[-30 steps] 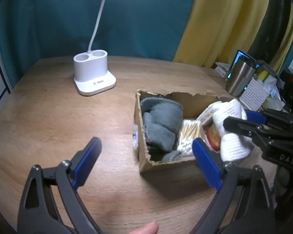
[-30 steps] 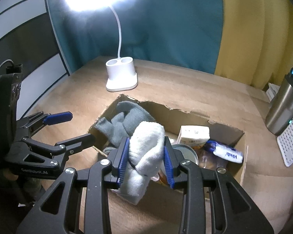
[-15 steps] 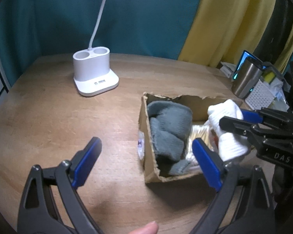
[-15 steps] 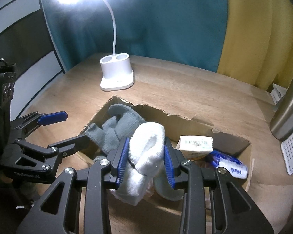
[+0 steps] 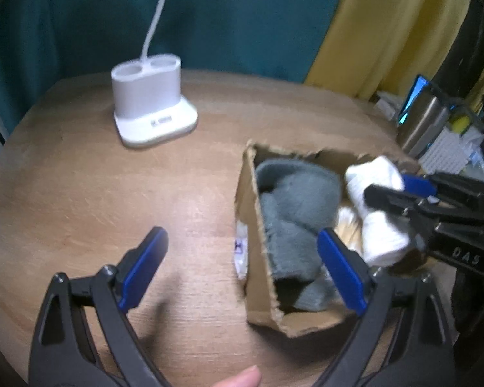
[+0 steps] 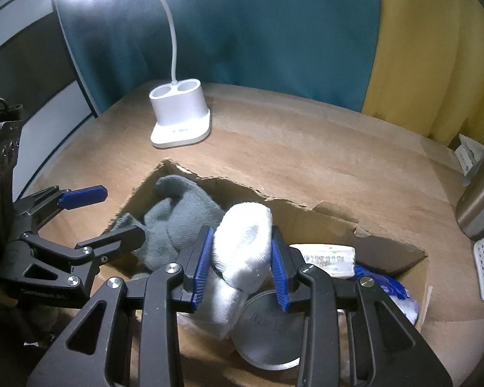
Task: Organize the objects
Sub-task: 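Lower the white socks into the box and open the right tool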
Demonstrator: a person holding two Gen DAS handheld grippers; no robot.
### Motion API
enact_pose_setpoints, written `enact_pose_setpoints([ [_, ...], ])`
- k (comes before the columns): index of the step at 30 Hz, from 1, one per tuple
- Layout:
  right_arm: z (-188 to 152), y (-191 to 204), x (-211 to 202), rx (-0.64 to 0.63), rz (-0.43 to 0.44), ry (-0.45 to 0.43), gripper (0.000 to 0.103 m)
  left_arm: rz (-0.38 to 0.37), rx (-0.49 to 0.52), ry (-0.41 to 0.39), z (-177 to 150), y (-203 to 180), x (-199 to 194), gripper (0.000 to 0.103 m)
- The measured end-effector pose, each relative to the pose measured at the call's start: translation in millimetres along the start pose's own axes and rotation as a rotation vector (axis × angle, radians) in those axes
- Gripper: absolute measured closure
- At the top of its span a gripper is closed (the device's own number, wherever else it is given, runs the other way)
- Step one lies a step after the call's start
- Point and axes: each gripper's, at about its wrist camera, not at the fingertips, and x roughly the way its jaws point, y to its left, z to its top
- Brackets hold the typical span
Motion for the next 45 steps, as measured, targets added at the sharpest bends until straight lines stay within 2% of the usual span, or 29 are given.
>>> enact_pose_setpoints([
  [5, 0.7, -4.1, 9.1, -0.011, -0.020, 0.011, 0.067, 0.000, -0.009, 0.033, -5.8, 0.5, 9.8, 0.008],
  [13, -0.8, -3.4, 11.7, -0.025, -0.025, 0.010, 0.066, -0.011, 0.000, 0.041, -8.1, -3.9, 8.8, 0.008],
  [15, -1.8, -5.4, 9.4, -0.013, -0.017, 0.008, 0.062, -0.015, 0.009, 0.035, -8.5, -7.1, 5.7, 0.008],
  [16, -2.2, -6.0, 8.2, -0.008, -0.017, 0.009, 0.056, -0.013, 0.009, 0.029, -8.6, -8.1, 3.7, 0.008],
  [22, -5.6, -4.7, 0.8, 0.005, -0.021, 0.006, 0.053, -0.002, 0.016, 0.001, -9.4, -9.4, -9.7, 0.008],
  [25, -8.4, -3.4, -7.7, 0.009, -0.014, -0.011, 0.043, 0.000, 0.016, -0.013, -10.8, -10.4, -16.6, 0.008],
  [45, -39.8, -9.1, -59.7, 0.050, -0.067, -0.076, 0.043, -0.008, 0.056, -0.080, -24.3, -36.8, -54.1, 0.008],
])
